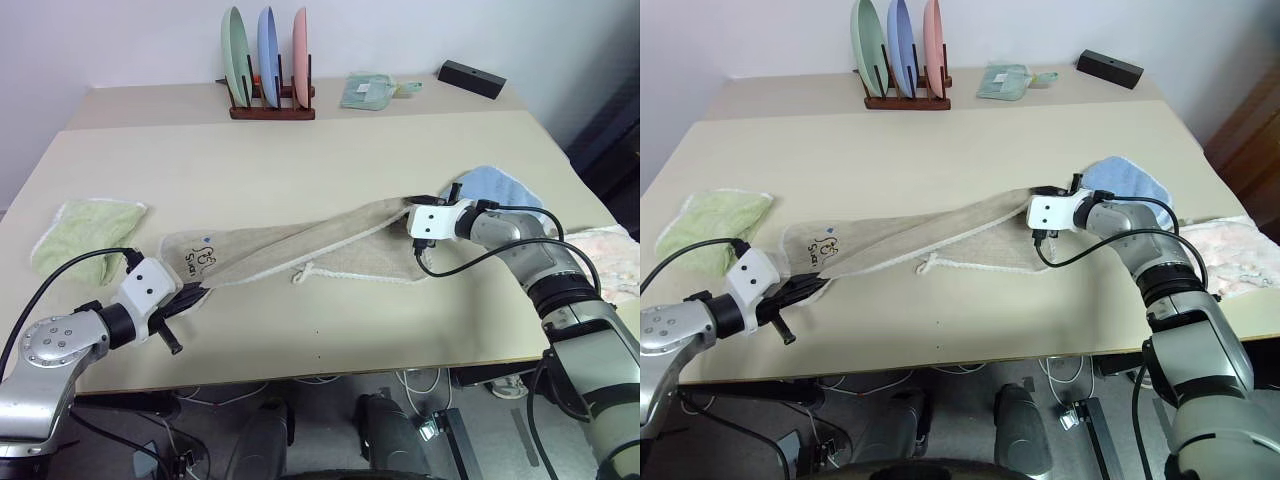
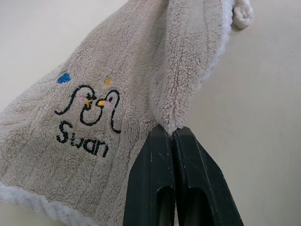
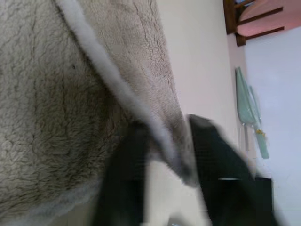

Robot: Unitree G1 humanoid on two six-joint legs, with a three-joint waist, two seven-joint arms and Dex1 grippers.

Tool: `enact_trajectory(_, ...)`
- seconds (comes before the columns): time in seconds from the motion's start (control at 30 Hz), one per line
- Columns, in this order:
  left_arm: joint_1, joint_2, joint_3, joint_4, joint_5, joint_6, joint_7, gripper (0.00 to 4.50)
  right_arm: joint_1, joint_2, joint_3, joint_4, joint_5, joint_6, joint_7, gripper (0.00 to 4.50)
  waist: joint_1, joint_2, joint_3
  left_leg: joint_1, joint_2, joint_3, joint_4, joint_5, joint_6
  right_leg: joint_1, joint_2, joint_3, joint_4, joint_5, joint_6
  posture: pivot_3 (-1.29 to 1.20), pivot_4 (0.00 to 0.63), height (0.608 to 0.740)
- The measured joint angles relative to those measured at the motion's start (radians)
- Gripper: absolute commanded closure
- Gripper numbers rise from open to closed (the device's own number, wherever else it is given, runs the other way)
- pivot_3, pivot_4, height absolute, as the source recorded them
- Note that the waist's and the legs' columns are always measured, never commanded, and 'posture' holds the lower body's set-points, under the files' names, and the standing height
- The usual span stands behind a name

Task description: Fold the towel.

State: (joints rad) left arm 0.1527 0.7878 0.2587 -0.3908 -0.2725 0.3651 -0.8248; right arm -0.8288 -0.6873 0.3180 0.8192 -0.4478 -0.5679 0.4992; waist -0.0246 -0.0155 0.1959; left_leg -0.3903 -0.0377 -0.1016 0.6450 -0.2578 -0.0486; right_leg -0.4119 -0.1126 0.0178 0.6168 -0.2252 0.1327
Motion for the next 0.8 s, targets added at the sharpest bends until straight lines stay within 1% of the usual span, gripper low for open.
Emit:
enact_trajectory(0.17,-0.008,0.000,-0.001,0.007,0.010,-0.008,0.007,4.50,0.021,-0.032,-0.024,-0.069,0.029,-0.007,0.020,4.43,0.003,0.000,0.000,0.000,0.000,0.000,0.000,0.000,0.000,0.000,0.000,0.000,0.000,0.000,0.000,0.00,0.150,0.740)
enact_trajectory(0.27,-0.084,-0.008,0.002,0.063,0.023,-0.015,0.048,4.50,0.030,-0.060,-0.048,-0.110,0.044,0.002,0.032,4.43,0.006,0.000,0.000,0.000,0.000,0.000,0.001,0.000,0.000,0.001,0.000,0.000,0.000,0.000,0.000,0.00,0.150,0.740)
enact_trajectory(0.37,-0.274,-0.014,-0.010,0.171,0.044,-0.053,0.092,4.50,-0.017,-0.069,-0.077,-0.118,0.061,0.030,0.030,4.43,0.007,0.001,0.000,0.000,0.000,-0.001,0.002,0.001,-0.001,0.001,0.000,0.000,0.000,0.001,-0.001,0.00,0.150,0.740)
enact_trajectory(0.5,-0.622,-0.039,-0.057,0.415,0.104,-0.142,0.166,4.50,-0.198,-0.071,-0.095,-0.072,0.058,0.060,-0.010,4.43,0.003,0.001,0.001,0.000,-0.001,-0.001,0.001,0.001,-0.001,0.000,0.000,-0.001,0.000,0.001,0.000,0.00,0.150,0.740)
enact_trajectory(0.57,-0.855,-0.081,-0.085,0.627,0.143,-0.210,0.230,4.50,-0.320,-0.069,-0.095,0.011,0.029,0.072,-0.072,4.43,0.004,0.000,0.002,-0.003,-0.001,-0.001,0.001,0.002,-0.003,-0.003,0.000,-0.001,0.002,0.001,0.000,0.00,0.150,0.740)
enact_trajectory(0.67,-1.103,-0.095,-0.086,0.835,0.164,-0.301,0.293,4.50,-0.456,-0.070,-0.096,0.086,0.016,0.073,-0.133,4.43,0.002,0.000,0.002,-0.007,-0.001,0.000,0.000,0.005,-0.008,-0.009,0.000,0.000,0.000,0.001,0.000,0.00,0.150,0.740)
enact_trajectory(0.73,-1.212,-0.089,-0.076,0.919,0.160,-0.352,0.303,4.50,-0.515,-0.071,-0.101,0.108,0.022,0.064,-0.140,4.43,-0.007,0.000,0.001,-0.010,-0.001,0.003,-0.003,0.005,-0.008,-0.013,-0.001,0.000,0.000,0.001,0.001,0.00,0.150,0.740)
enact_trajectory(0.8,-1.222,-0.067,-0.073,0.930,0.146,-0.363,0.263,4.50,-0.521,-0.075,-0.115,0.103,0.054,0.052,-0.103,4.43,-0.021,0.000,0.001,-0.009,-0.001,0.006,-0.008,0.005,-0.008,-0.014,-0.003,0.000,-0.001,0.002,0.002,0.00,0.150,0.740)
